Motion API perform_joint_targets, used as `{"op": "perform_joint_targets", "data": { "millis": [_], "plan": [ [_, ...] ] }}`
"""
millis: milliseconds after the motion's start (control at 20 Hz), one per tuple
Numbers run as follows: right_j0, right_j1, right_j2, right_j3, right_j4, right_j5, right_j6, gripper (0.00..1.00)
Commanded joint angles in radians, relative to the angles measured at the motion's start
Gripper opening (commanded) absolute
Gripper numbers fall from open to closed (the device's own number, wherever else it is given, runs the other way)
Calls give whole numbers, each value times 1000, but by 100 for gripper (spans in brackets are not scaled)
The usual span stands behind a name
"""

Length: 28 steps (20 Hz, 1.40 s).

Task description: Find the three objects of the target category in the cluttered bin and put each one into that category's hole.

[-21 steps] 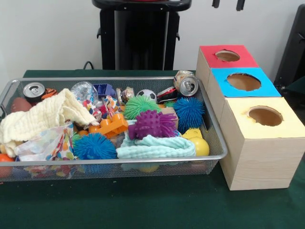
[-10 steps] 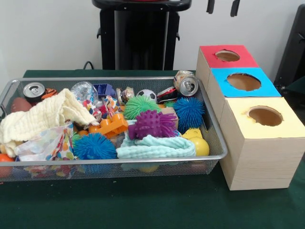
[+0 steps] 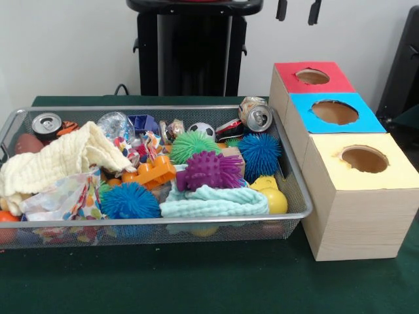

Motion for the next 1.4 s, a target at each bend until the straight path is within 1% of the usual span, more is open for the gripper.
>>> {"op": "perform_joint_targets", "data": {
  "millis": [50, 100, 200, 250, 450, 650, 700, 800, 1050, 1200, 1400],
  "plan": [
    [-17, 5, 63, 86, 48, -67, 210, 100],
    [-10, 4, 59, 90, 50, -69, 217, 100],
    [28, 4, 16, 78, 44, -42, 243, 100],
    [32, 5, 14, 80, 45, -43, 247, 100],
    [4, 4, 45, 107, 60, -76, 231, 100],
    [8, -2, 38, 104, 61, -63, 227, 100],
    [-11, -4, 59, 117, 71, -76, 218, 100],
    [-21, -2, 71, 123, 74, -83, 210, 100],
    [-11, 2, 66, 102, 76, -58, 207, 100],
    [-33, 2, 97, 112, 87, -74, 190, 100],
    [-44, 2, 112, 115, 92, -81, 183, 100]
  ]
}}
